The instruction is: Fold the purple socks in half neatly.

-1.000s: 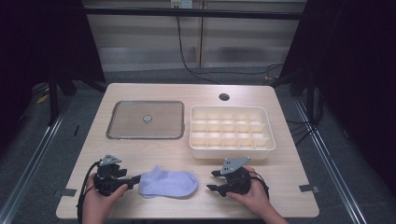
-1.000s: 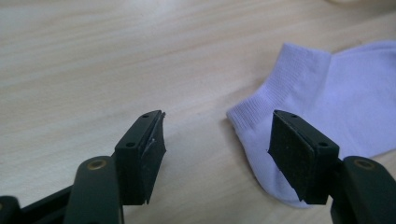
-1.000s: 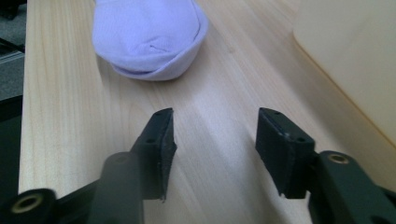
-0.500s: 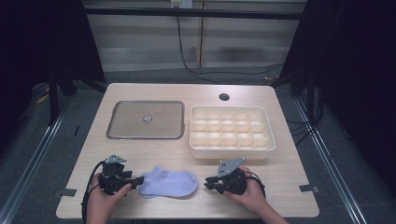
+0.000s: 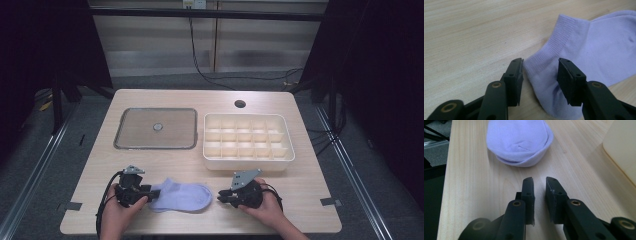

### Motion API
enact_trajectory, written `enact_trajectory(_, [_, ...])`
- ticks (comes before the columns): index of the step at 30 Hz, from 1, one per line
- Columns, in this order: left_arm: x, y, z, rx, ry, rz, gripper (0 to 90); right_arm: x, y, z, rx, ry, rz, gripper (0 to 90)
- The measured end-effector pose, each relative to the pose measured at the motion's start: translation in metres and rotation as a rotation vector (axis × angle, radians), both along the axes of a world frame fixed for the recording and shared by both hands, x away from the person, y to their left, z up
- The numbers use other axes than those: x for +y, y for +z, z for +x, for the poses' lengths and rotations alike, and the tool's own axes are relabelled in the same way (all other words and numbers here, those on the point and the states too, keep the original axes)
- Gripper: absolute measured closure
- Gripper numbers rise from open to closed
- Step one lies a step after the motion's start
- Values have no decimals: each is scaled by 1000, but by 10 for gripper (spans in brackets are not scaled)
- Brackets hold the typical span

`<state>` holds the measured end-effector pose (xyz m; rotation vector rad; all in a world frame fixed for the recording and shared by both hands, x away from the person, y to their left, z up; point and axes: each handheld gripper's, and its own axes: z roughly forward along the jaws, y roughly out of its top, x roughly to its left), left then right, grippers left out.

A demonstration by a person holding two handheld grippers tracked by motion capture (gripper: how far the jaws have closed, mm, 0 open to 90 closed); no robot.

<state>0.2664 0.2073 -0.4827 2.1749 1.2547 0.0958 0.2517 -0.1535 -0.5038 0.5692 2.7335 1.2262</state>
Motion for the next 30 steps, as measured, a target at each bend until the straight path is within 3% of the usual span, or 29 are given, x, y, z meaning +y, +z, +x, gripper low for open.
enact_trajectory(8, [-5, 2, 1, 43, 27, 26, 792, 0, -1, 0, -11, -3, 3, 792])
enact_trajectory(14, [-7, 3, 2, 71, 37, 32, 831, 2, -2, -1, -14, 7, 12, 888])
enact_trajectory(16, [-3, 3, 3, 95, 48, 3, 833, 3, -1, -1, -20, 26, 6, 900])
enact_trajectory(18, [0, 4, 3, 89, 61, -2, 837, 5, -1, -1, -34, 31, 2, 900])
enact_trajectory(22, [4, 10, 2, 87, 74, -54, 841, 7, -2, -2, -28, 37, 9, 900])
enact_trajectory(24, [2, 13, 1, 79, 61, -52, 841, 7, -3, -1, -22, 40, 22, 900])
enact_trajectory(28, [-4, 16, 0, 84, 47, -91, 844, 9, -3, -1, -16, 38, 21, 900])
enact_trajectory(30, [-6, 16, 0, 89, 46, -82, 844, 9, -2, -1, -6, 34, 21, 900])
